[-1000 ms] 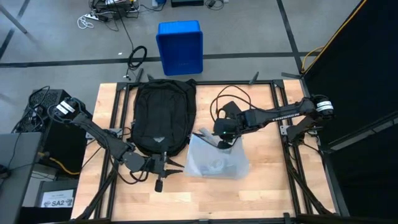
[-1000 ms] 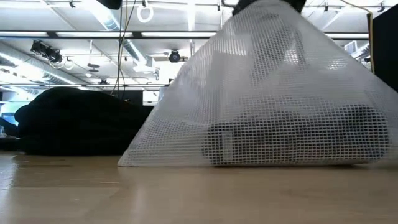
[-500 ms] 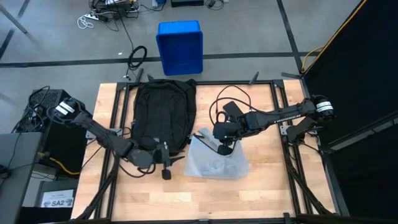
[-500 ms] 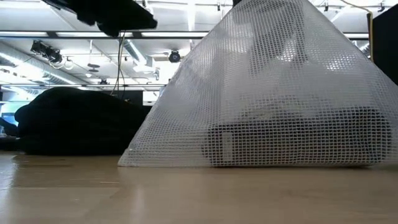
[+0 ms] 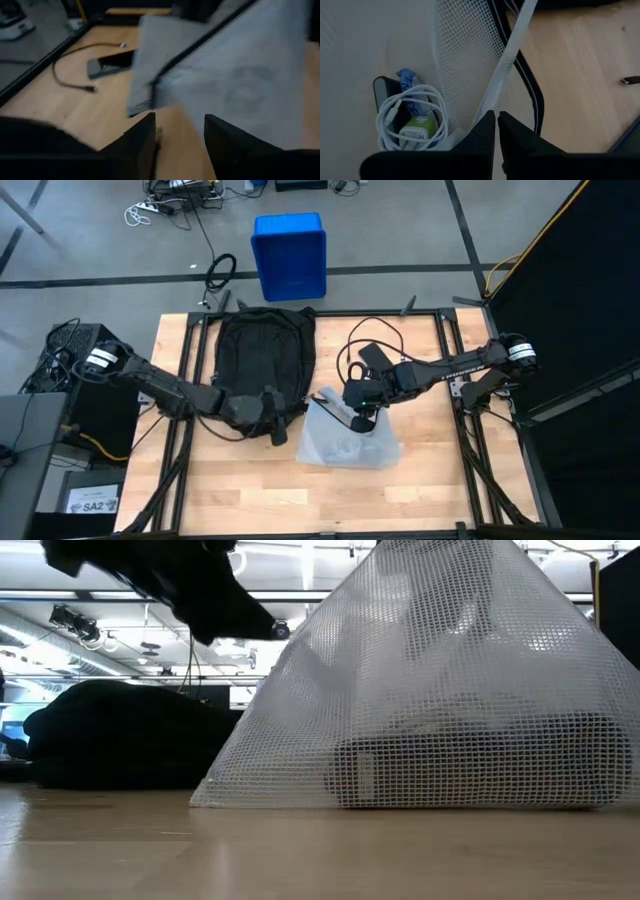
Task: Unpack backpack
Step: Close the zip bag
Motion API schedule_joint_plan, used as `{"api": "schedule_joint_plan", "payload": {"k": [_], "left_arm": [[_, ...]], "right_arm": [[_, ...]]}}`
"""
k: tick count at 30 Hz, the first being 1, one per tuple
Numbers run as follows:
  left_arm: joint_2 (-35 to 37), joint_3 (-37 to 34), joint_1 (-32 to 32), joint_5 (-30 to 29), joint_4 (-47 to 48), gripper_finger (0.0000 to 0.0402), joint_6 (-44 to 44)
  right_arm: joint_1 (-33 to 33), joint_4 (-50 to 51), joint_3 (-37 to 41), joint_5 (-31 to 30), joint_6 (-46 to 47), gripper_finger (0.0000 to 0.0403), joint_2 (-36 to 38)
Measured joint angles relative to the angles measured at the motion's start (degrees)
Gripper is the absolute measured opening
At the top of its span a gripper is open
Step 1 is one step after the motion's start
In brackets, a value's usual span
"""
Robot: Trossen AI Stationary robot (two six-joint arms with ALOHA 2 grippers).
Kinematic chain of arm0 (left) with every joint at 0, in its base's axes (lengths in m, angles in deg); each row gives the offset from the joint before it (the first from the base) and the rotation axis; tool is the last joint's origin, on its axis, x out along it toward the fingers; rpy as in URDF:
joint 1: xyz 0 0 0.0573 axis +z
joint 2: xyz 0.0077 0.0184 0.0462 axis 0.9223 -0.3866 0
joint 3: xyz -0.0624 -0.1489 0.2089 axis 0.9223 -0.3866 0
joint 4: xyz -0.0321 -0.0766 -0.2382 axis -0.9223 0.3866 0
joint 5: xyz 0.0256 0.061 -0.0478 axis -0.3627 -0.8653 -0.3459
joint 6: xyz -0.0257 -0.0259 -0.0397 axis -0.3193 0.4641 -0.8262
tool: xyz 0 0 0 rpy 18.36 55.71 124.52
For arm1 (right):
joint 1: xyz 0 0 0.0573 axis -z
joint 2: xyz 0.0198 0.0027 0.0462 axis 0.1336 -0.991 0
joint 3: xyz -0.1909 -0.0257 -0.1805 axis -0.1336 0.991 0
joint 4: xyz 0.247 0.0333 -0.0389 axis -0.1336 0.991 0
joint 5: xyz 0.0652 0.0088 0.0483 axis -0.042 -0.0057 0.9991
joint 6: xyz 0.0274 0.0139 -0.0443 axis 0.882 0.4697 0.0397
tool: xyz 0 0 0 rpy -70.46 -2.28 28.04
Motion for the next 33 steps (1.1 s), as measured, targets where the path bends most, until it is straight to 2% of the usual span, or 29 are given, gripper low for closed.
{"api": "schedule_joint_plan", "payload": {"k": [2, 6, 8, 14, 19, 23, 33], "left_arm": [[0.0, 0.0, 2.0, 2.5, 0.6, 0.0154, -1.4], [0.0, 0.0, 5.3, 12.9, -1.6, 0.0179, -4.2], [0.0, 0.0, 6.2, 15.5, -2.3, 0.0192, -4.8], [-0.4, 0.0, 8.8, 16.1, -2.6, 0.0225, -7.2], [-3.4, 0.0, 9.4, 20.0, -5.7, 0.0241, -8.0], [-7.4, 0.0, 9.4, 21.9, -10.6, 0.0244, -8.1], [-13.8, 0.2, 10.4, 21.9, -20.3, 0.0234, -5.9]], "right_arm": [[-0.3, 0.0, 0.0, 0.1, 0.4, 0.0000, 0.0], [-1.0, 0.0, 0.0, 0.1, 0.5, 0.0000, 0.0], [-1.0, 0.0, 0.0, 0.1, 1.0, 0.0000, 0.0], [-1.1, 0.0, 0.0, 0.1, 1.6, 0.0000, 0.0], [-1.1, -0.2, 0.0, 0.0, 1.8, 0.0000, 0.0], [-1.1, -0.2, 0.0, 0.1, 1.8, 0.0000, 0.0], [-1.1, -0.2, 0.0, 0.5, 1.9, 0.0000, 0.0]]}}
